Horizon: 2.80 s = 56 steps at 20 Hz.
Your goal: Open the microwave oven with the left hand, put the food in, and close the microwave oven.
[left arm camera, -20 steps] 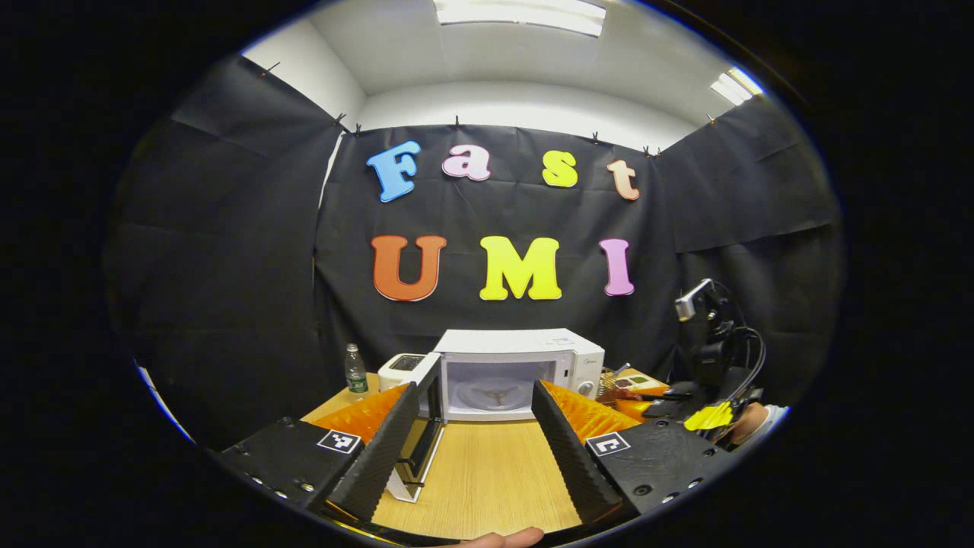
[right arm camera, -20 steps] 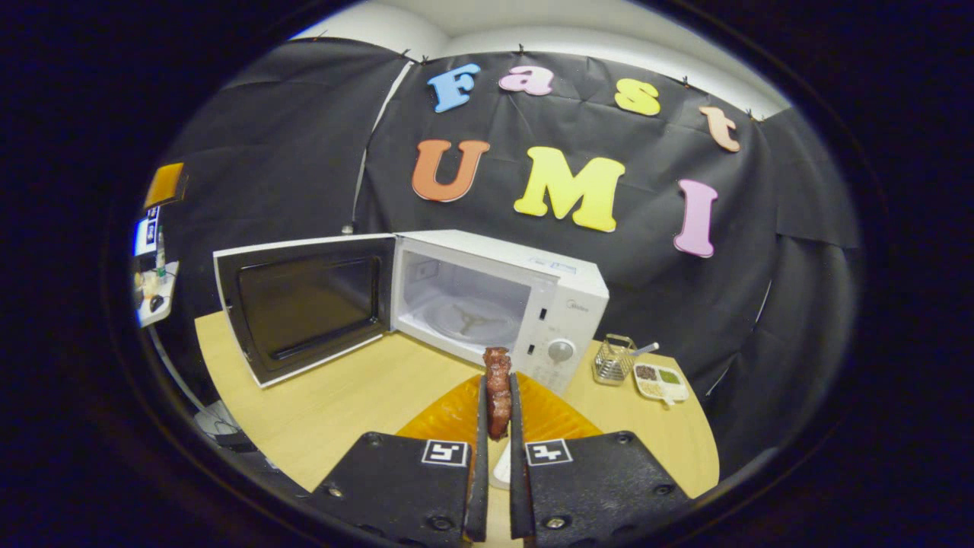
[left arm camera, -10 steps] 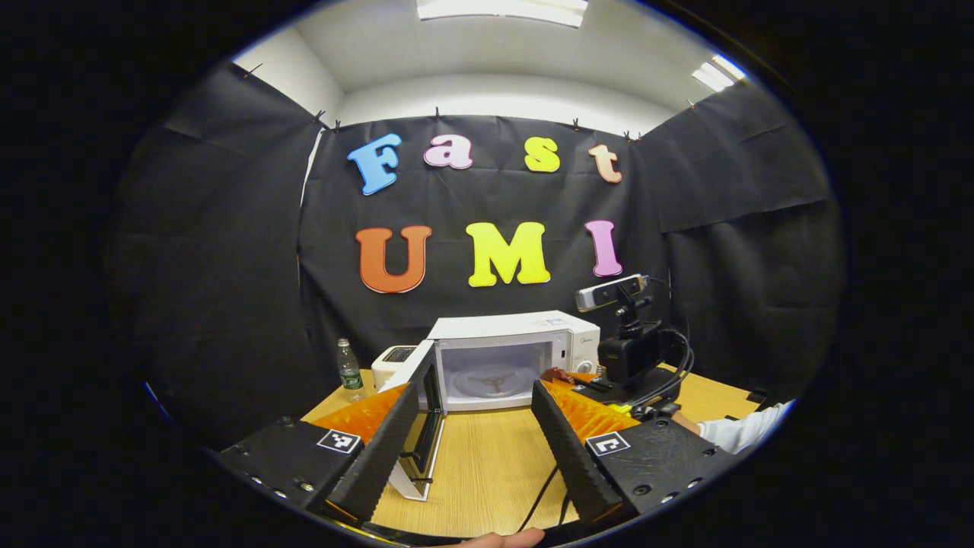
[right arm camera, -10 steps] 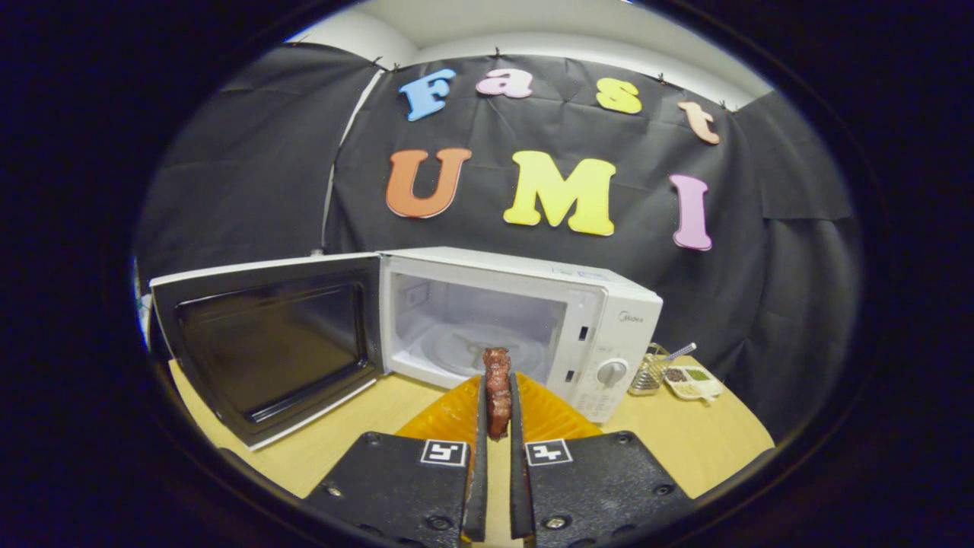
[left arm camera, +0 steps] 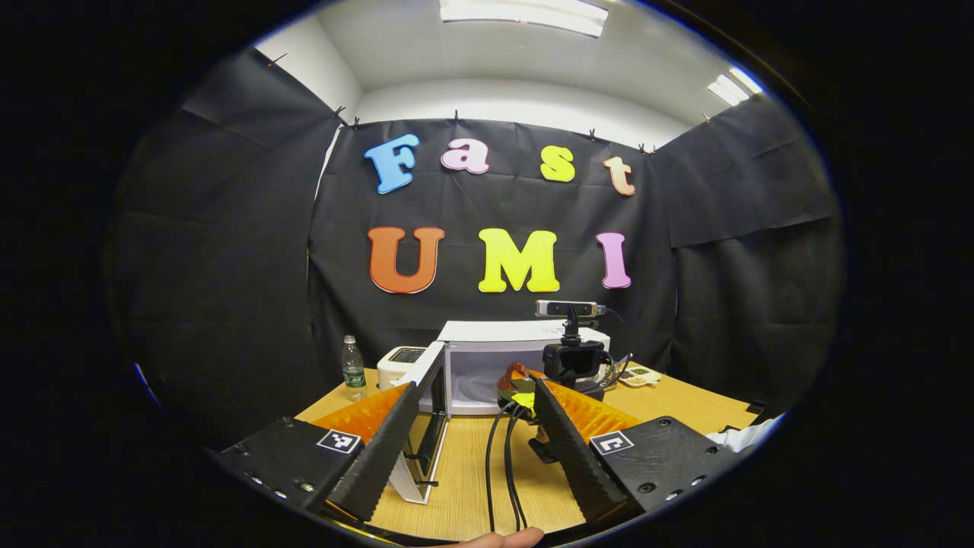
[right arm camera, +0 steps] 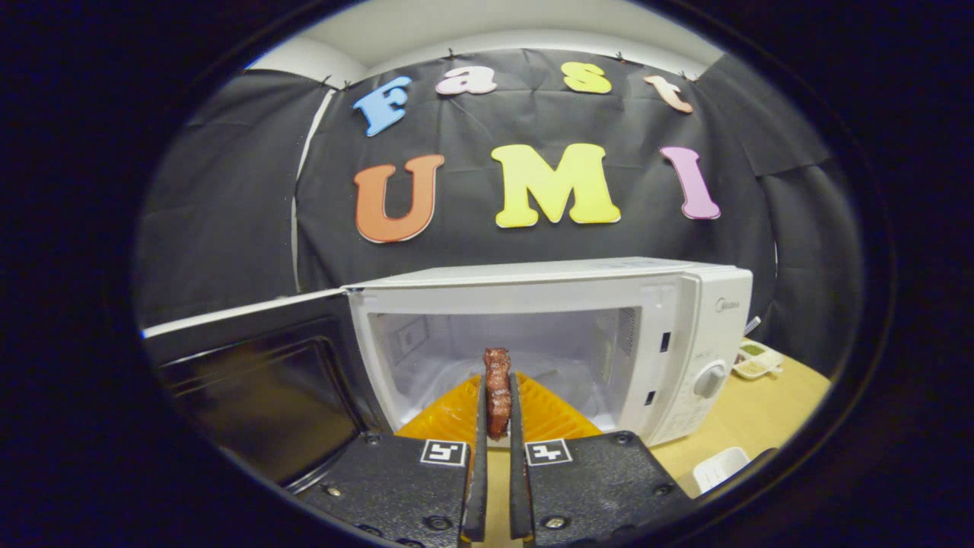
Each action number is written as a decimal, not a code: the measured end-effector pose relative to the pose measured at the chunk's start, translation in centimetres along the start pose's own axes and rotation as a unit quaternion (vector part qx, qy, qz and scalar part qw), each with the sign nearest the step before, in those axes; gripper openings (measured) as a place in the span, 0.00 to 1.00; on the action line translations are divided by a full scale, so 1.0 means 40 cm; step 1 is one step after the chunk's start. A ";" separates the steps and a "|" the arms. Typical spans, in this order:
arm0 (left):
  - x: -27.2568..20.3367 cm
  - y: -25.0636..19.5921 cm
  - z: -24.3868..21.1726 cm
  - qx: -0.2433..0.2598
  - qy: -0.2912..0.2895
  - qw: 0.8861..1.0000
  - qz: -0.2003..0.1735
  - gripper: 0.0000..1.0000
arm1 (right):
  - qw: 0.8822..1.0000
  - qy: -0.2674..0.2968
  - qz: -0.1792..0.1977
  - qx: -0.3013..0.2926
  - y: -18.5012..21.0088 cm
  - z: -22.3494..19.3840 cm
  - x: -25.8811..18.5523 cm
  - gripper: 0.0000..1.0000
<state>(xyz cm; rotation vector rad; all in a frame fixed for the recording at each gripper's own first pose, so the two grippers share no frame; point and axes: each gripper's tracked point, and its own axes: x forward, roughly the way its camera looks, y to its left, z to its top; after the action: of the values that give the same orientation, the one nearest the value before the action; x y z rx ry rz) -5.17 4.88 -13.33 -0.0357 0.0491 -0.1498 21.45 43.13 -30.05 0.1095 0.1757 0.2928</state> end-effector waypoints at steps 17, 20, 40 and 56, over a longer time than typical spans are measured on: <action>0.026 0.128 -0.063 -0.018 0.008 0.999 0.048 0.92 | 0.947 0.056 -0.099 0.301 -0.042 -0.123 0.277 0.16; 0.027 0.120 -0.073 -0.030 0.014 0.998 0.044 0.92 | 0.953 0.052 -0.090 0.285 -0.050 -0.121 0.291 0.16; 0.014 0.126 -0.079 -0.020 0.022 0.998 0.059 0.92 | 0.975 0.043 -0.067 0.207 -0.090 -0.086 0.163 0.89; -0.071 0.385 -0.150 -0.018 0.038 0.988 0.151 0.92 | 0.998 0.010 0.041 0.042 -0.101 0.118 -0.375 1.00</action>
<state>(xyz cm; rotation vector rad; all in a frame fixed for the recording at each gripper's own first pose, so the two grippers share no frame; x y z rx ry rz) -5.99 20.35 -19.81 -0.0575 0.1325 0.1530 9.34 34.48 -23.64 0.1978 0.2038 0.3684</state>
